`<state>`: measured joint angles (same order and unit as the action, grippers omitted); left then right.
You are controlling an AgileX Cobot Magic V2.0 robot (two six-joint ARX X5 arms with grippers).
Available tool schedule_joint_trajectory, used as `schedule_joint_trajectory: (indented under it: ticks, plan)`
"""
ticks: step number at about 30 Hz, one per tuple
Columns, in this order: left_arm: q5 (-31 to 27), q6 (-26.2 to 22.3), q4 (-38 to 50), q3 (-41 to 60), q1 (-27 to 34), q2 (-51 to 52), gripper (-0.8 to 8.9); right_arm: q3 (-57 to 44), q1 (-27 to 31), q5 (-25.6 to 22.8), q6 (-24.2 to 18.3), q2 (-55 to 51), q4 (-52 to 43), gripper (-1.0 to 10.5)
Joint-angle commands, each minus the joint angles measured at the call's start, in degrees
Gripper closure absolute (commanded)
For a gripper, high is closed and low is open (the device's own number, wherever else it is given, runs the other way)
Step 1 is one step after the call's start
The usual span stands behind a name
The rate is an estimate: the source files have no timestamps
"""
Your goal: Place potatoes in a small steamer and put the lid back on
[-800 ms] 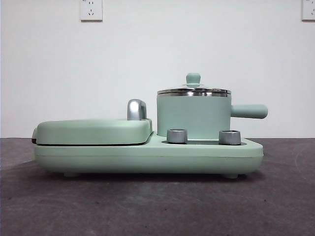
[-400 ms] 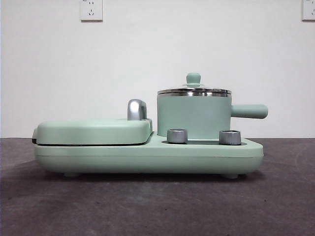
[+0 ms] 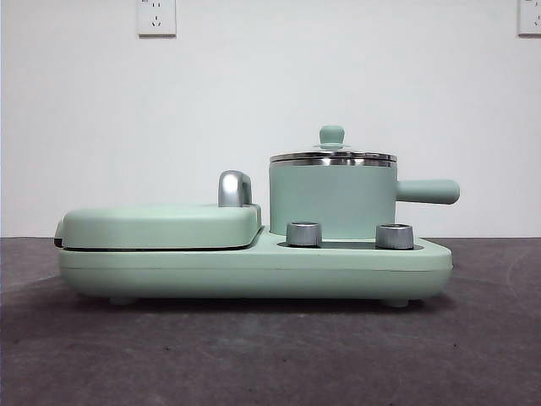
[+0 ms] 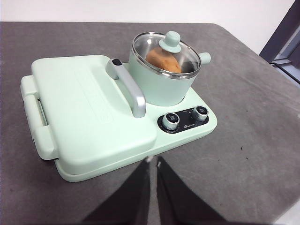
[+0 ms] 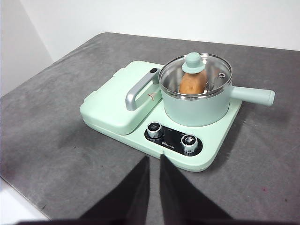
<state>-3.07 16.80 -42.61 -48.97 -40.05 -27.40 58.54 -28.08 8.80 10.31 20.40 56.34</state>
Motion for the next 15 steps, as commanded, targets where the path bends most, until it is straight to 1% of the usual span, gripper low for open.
schedule_joint_trajectory:
  ticks: [1, 11, 13, 15]
  plan:
    - [0.04, 0.42, 0.59, -0.35, -0.50, -0.22, 8.08, 0.33, -0.24, -0.20, -0.42, 0.46, -0.63, 9.3]
    - [0.04, 0.42, 0.94, -0.33, -0.48, -0.11, 8.08, 0.33, -0.24, -0.17, -0.42, 0.46, -0.63, 9.3]
    - [-0.37, 0.42, 1.68, 0.35, 0.83, 0.77, 8.07, 0.33, -0.24, -0.17, -0.44, 0.46, -0.63, 9.3]
    - [1.03, 0.42, 2.91, 1.51, 3.26, 0.85, 8.07, 0.35, -0.24, -0.17, -0.44, 0.46, -0.63, 9.3]
